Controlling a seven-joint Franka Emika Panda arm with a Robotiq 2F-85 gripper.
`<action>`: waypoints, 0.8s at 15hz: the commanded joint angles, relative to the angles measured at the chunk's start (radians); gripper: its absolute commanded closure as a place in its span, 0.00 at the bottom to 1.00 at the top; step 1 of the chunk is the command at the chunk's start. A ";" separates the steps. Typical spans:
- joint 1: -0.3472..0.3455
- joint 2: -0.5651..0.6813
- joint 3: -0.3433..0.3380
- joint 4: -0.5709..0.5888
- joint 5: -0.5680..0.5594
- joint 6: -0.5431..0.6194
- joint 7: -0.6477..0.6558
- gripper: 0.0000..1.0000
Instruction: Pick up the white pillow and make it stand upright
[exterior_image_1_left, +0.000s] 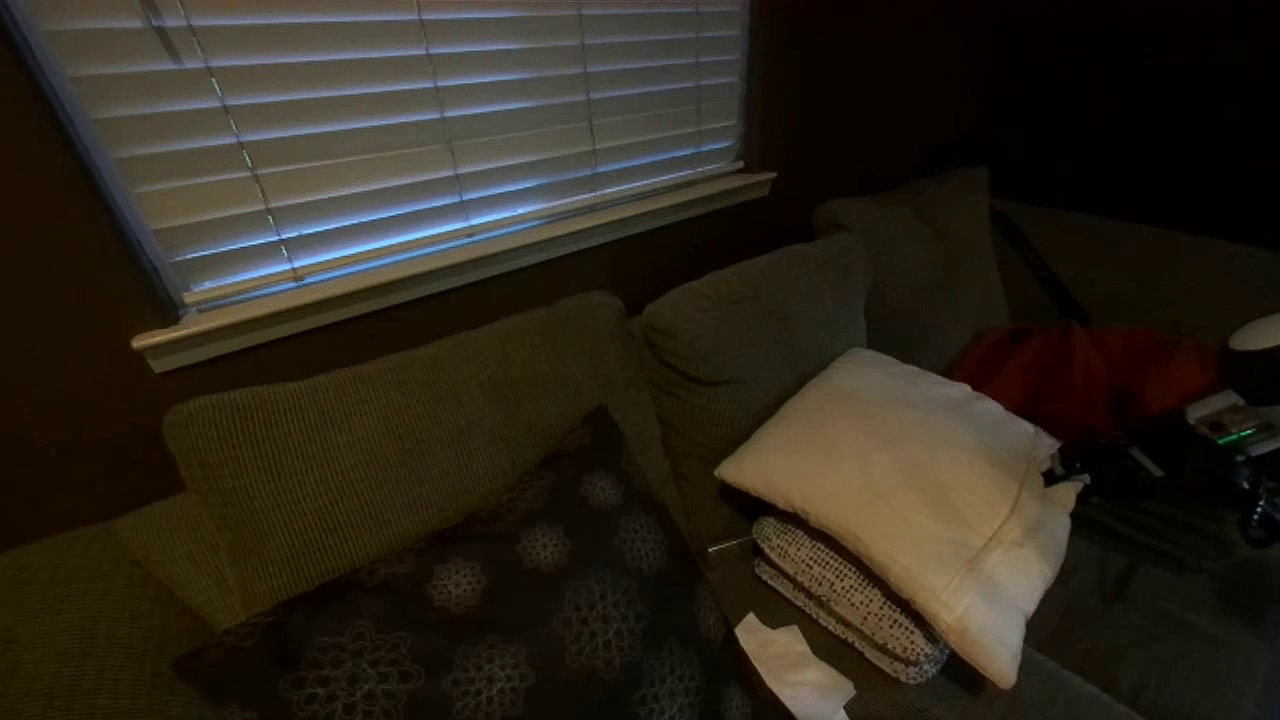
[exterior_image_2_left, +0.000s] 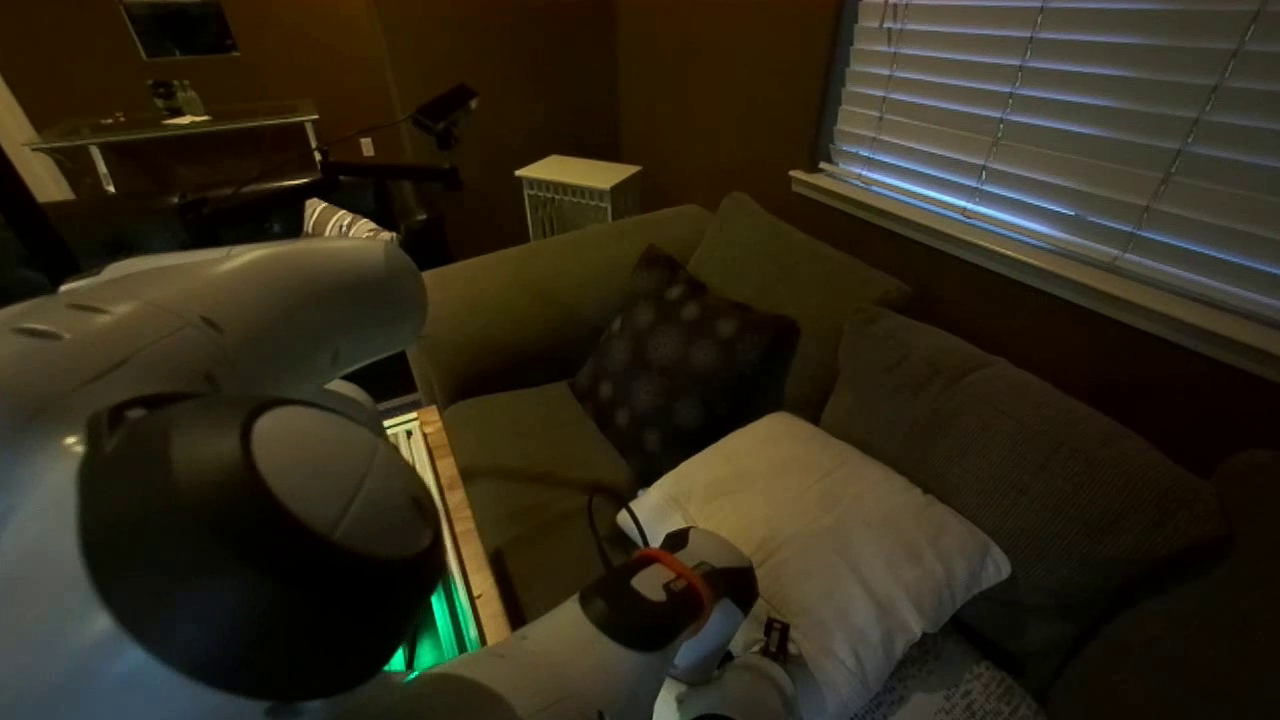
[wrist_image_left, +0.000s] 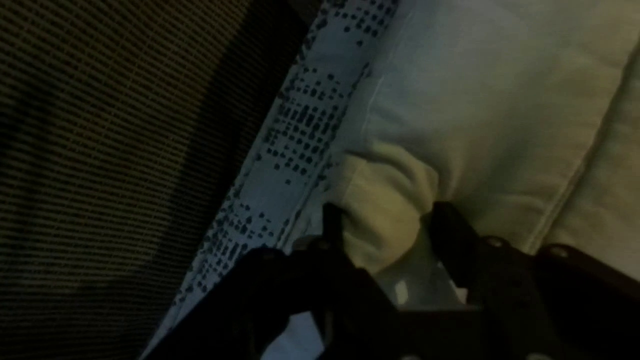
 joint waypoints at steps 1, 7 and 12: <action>-0.074 0.009 0.065 -0.012 0.044 -0.086 -0.001 0.83; -0.159 -0.068 0.157 -0.101 0.111 -0.159 0.008 0.97; -0.164 -0.188 0.246 -0.168 0.217 -0.220 0.113 0.98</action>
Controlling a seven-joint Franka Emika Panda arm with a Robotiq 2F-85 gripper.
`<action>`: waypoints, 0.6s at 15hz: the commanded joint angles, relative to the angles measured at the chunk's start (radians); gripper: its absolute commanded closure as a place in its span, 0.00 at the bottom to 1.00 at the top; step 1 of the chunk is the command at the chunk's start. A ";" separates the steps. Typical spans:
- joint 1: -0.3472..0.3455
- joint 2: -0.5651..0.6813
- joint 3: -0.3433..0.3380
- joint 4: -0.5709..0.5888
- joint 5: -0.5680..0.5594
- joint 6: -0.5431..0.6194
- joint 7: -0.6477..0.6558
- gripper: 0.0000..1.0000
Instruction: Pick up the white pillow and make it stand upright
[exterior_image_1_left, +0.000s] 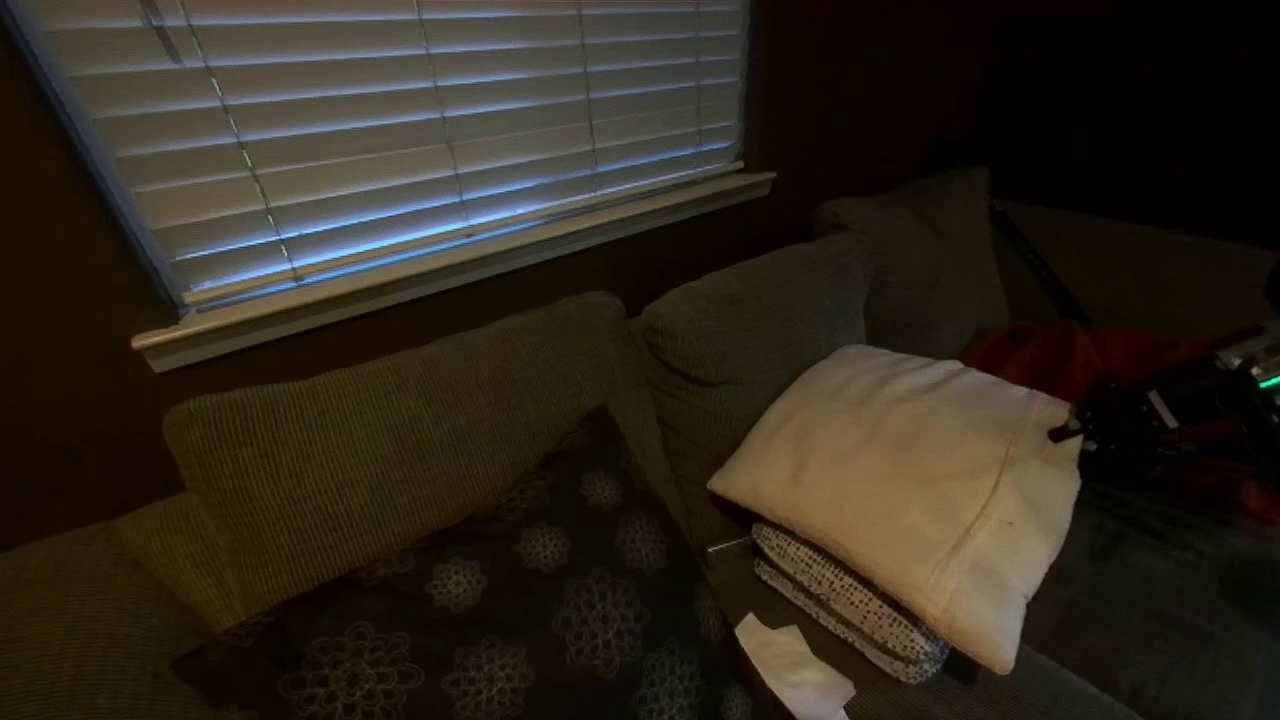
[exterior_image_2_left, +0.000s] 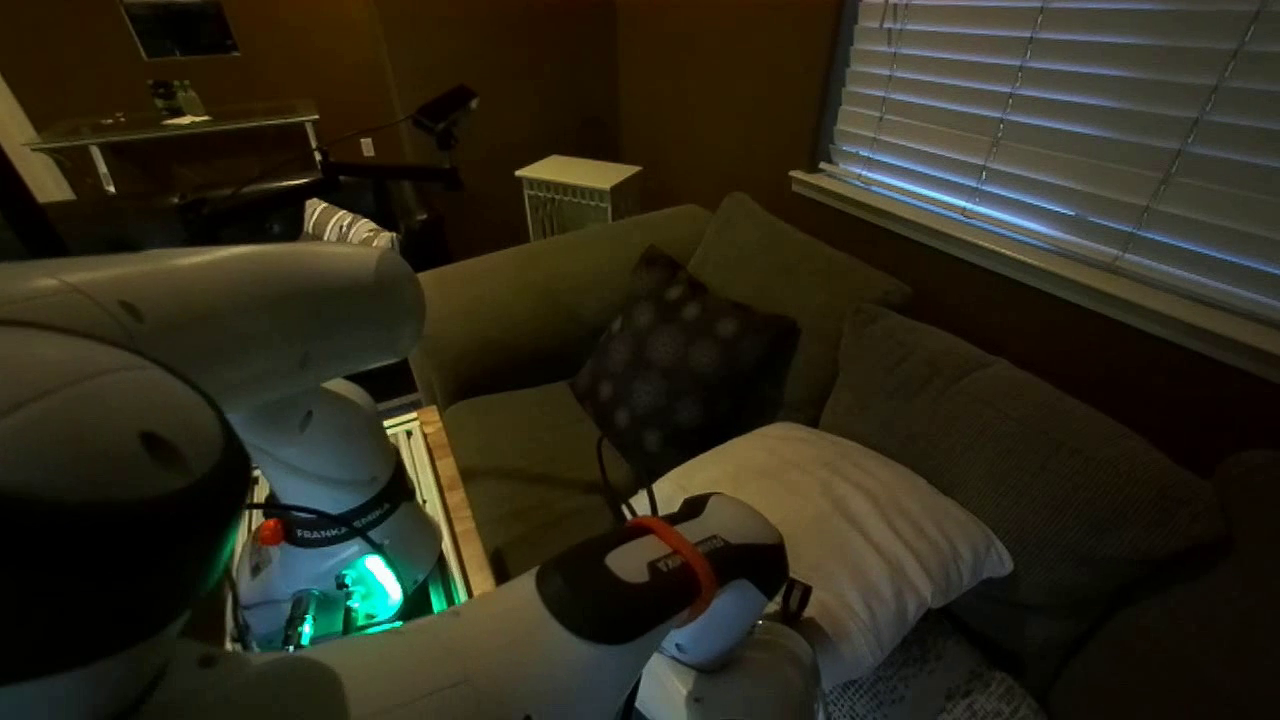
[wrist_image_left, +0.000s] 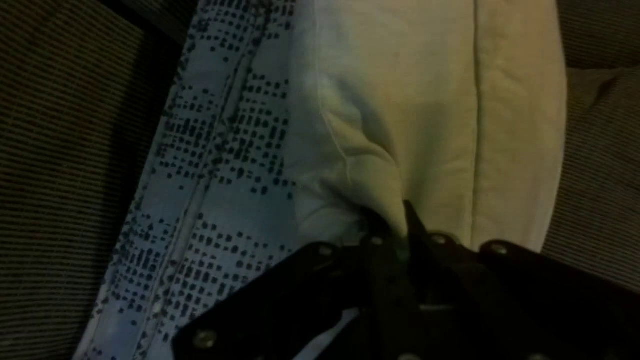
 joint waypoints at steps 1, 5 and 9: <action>0.023 -0.146 0.070 -0.068 0.102 -0.053 0.105 0.98; 0.046 -0.300 0.136 -0.104 0.204 -0.071 0.223 0.98; 0.032 -0.387 0.237 -0.085 0.316 -0.161 0.294 0.98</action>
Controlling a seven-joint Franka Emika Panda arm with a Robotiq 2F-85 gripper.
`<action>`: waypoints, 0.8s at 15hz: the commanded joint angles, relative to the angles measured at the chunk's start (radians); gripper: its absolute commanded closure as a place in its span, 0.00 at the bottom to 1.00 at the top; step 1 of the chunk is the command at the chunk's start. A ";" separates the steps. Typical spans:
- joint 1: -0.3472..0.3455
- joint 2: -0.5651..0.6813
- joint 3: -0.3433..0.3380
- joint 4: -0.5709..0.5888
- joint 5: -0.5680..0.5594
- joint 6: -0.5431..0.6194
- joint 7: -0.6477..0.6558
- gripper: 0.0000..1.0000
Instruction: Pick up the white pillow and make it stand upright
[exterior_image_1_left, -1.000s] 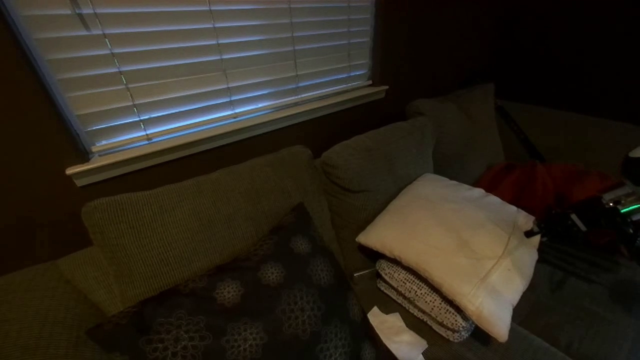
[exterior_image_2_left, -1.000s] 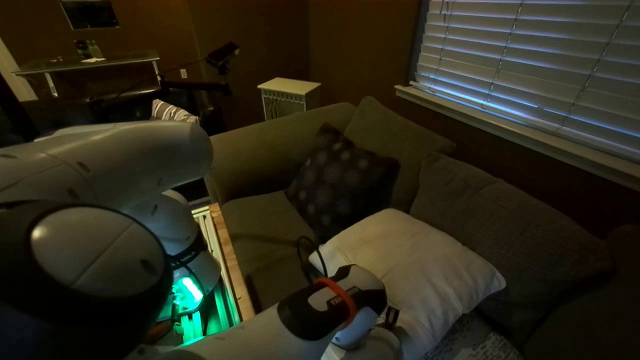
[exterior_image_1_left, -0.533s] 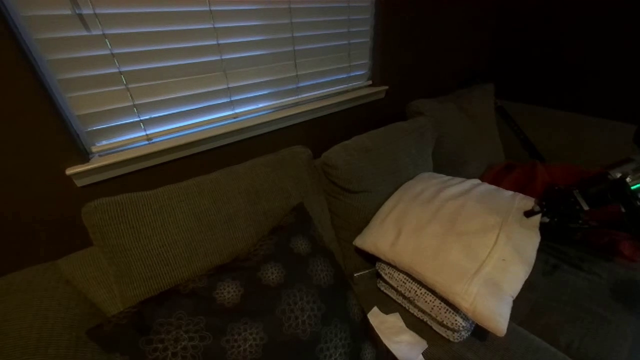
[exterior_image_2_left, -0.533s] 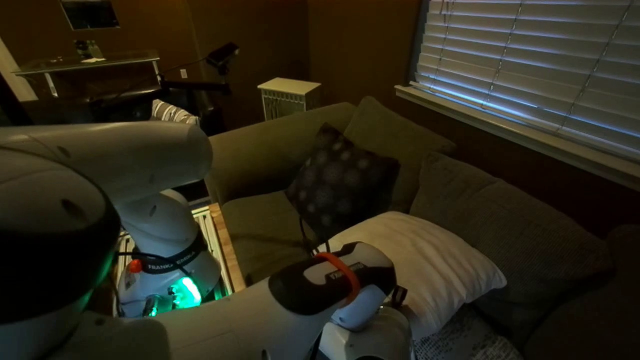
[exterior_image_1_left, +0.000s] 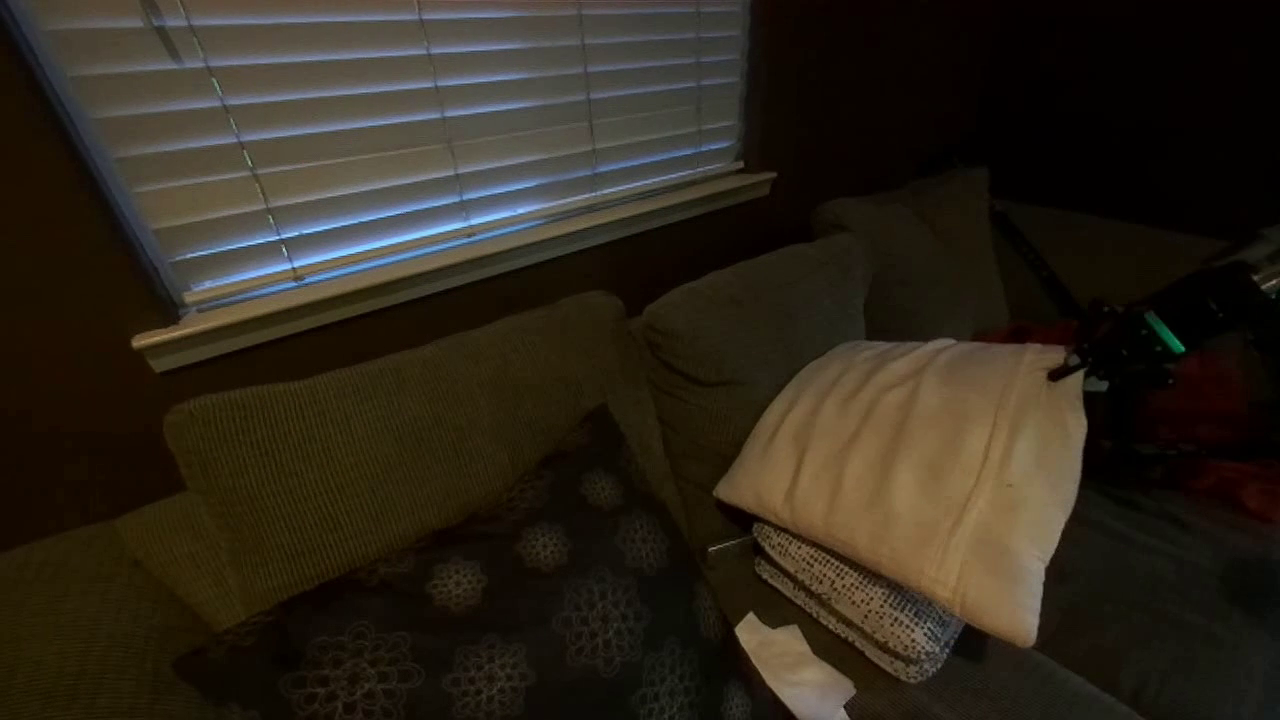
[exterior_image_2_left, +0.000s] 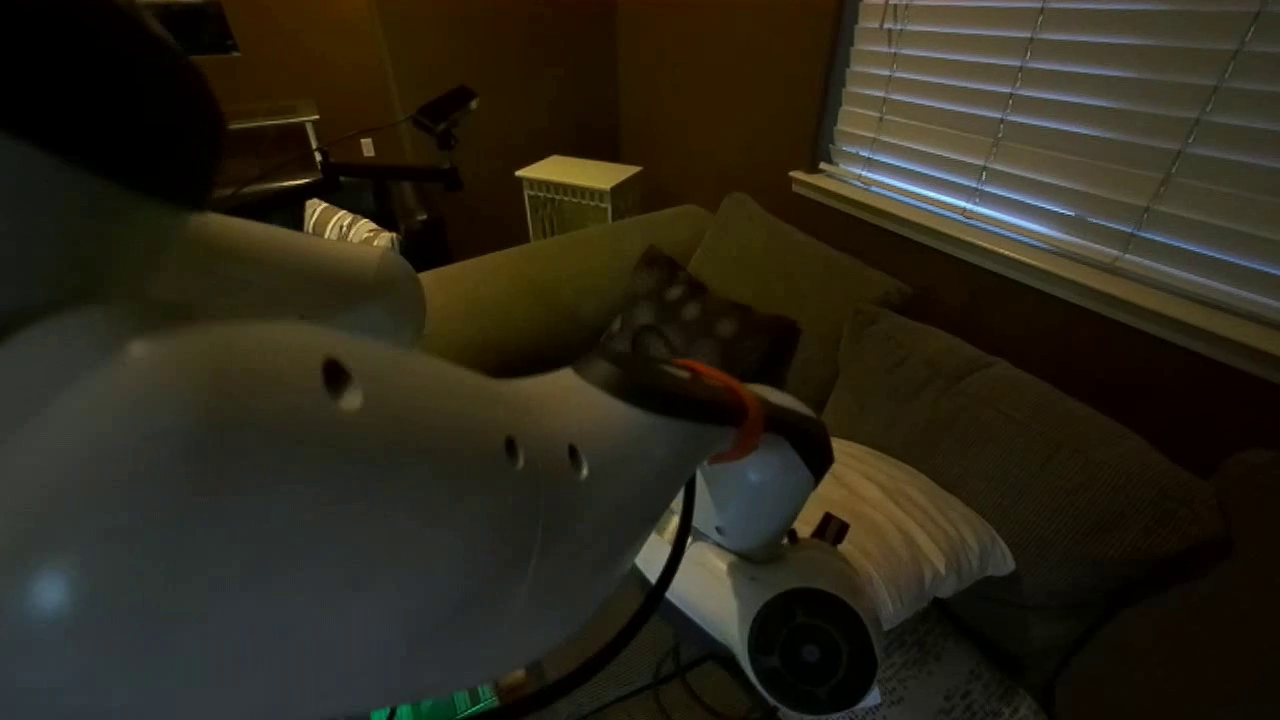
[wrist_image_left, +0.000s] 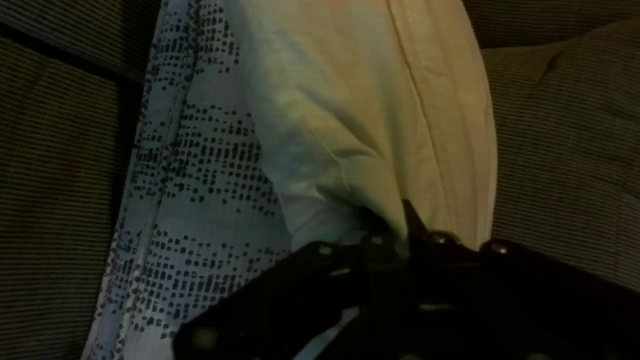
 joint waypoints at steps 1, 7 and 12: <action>0.000 -0.111 0.104 0.014 0.135 -0.107 0.076 0.98; 0.016 -0.158 0.206 0.110 0.391 -0.228 0.183 0.98; 0.055 -0.210 0.171 0.133 0.451 -0.328 0.104 0.90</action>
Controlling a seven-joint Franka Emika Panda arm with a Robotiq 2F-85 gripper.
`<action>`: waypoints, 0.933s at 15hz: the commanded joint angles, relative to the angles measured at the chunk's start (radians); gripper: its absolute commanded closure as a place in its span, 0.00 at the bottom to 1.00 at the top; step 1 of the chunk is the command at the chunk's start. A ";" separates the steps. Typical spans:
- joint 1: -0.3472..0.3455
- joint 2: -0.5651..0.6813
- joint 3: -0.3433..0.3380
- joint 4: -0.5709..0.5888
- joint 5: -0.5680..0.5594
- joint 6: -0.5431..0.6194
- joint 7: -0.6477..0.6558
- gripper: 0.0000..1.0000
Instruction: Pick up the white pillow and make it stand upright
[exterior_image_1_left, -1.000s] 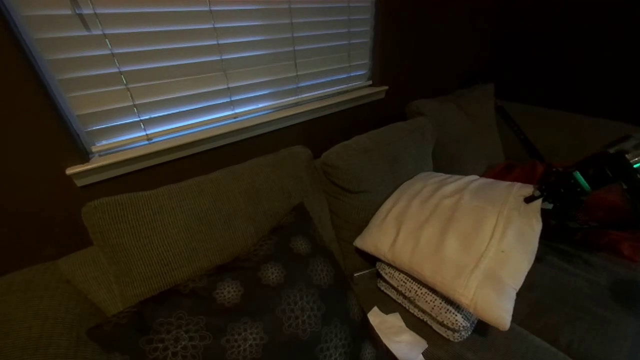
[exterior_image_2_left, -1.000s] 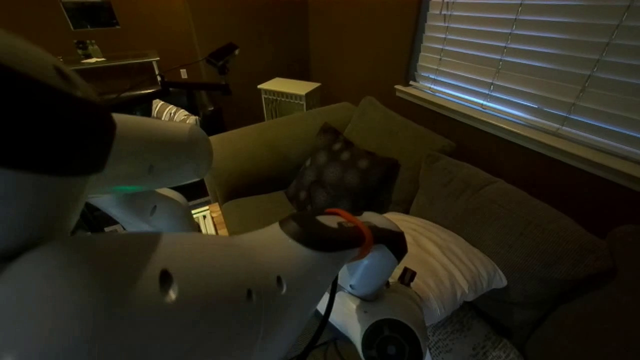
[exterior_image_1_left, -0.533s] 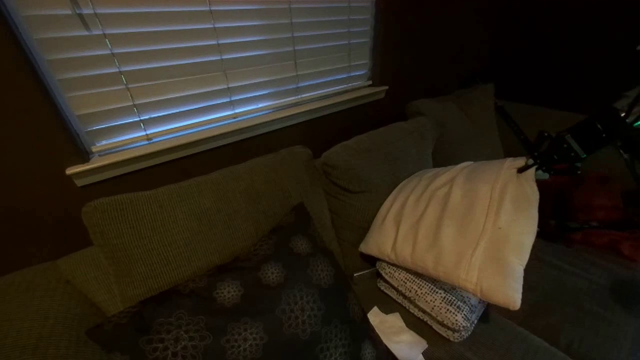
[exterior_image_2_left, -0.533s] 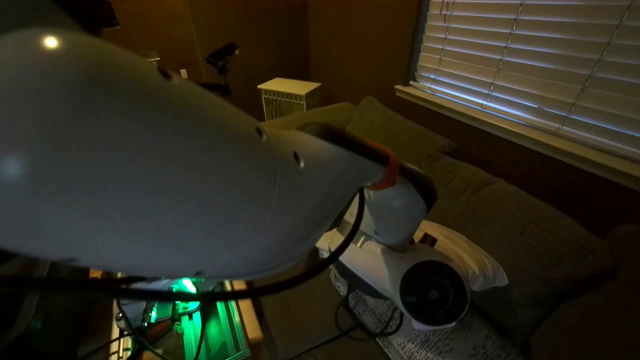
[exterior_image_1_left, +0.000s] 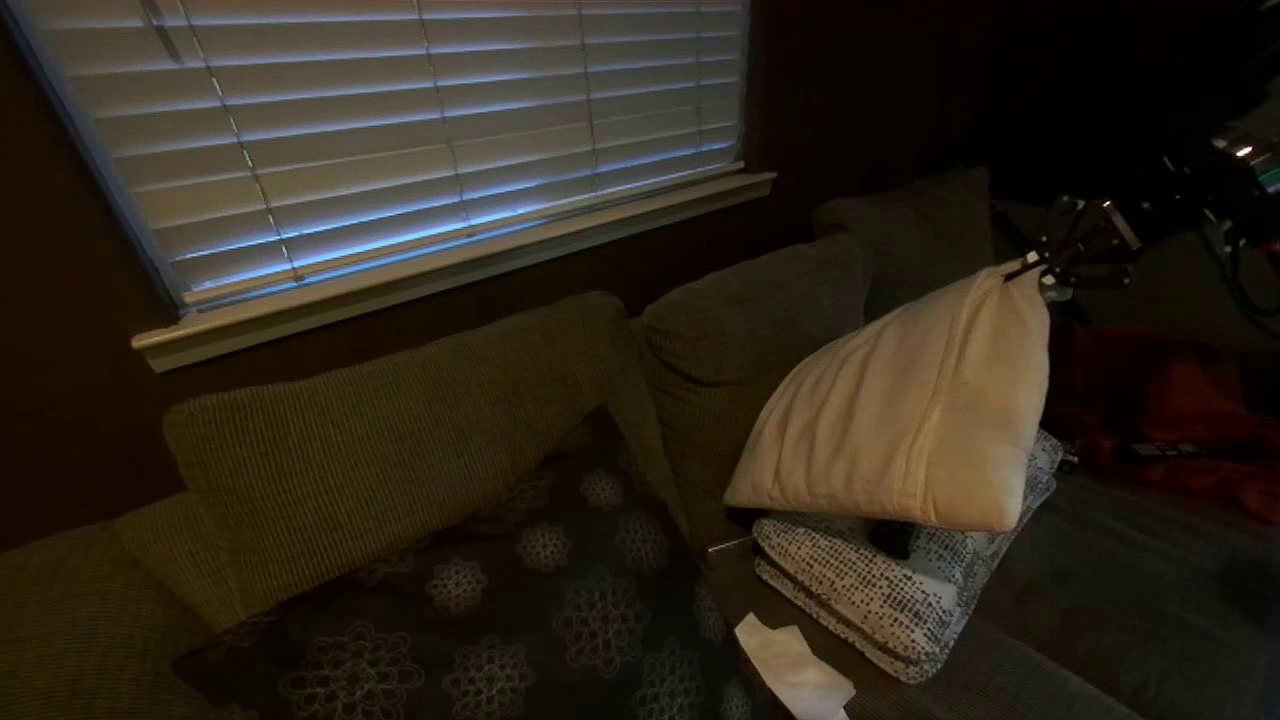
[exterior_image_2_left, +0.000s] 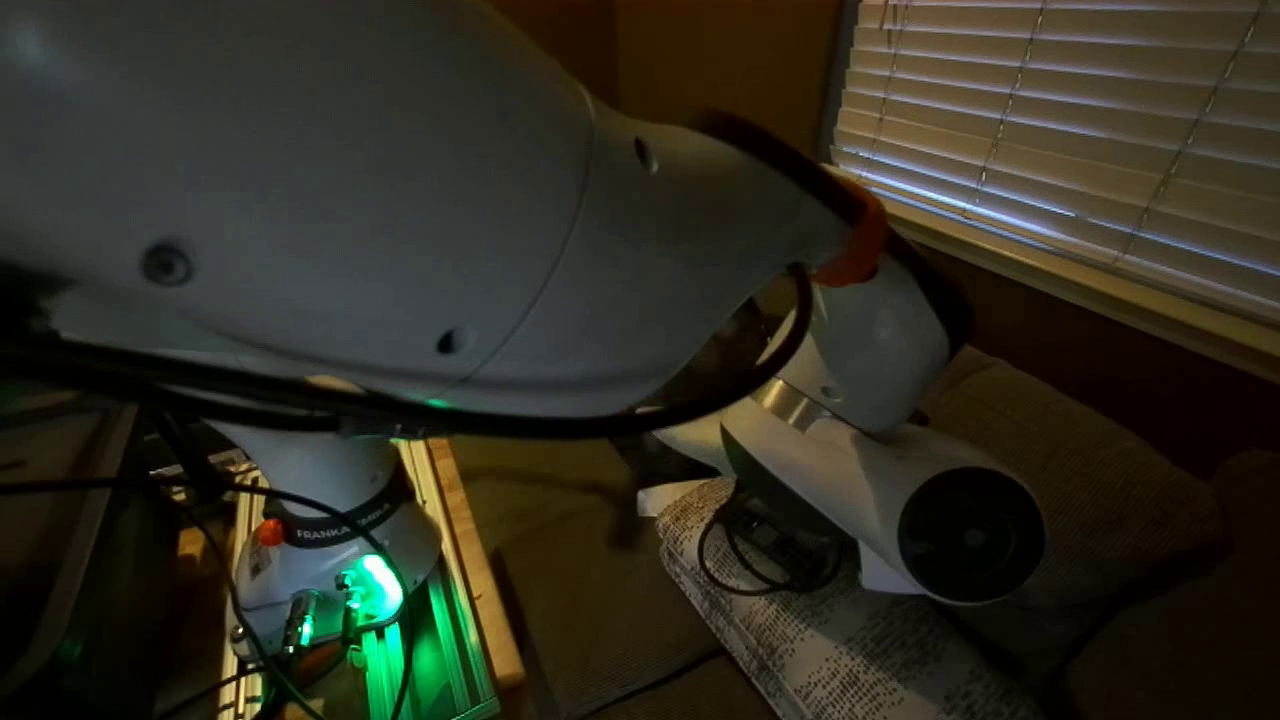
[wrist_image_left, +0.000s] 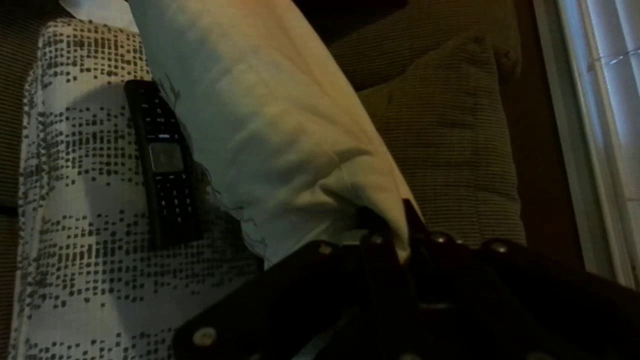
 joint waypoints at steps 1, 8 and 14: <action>0.039 -0.054 -0.030 0.016 0.084 -0.036 -0.058 0.90; 0.029 -0.057 -0.027 0.059 0.207 -0.207 -0.040 0.98; 0.124 -0.204 -0.127 0.148 0.478 -0.455 0.030 0.98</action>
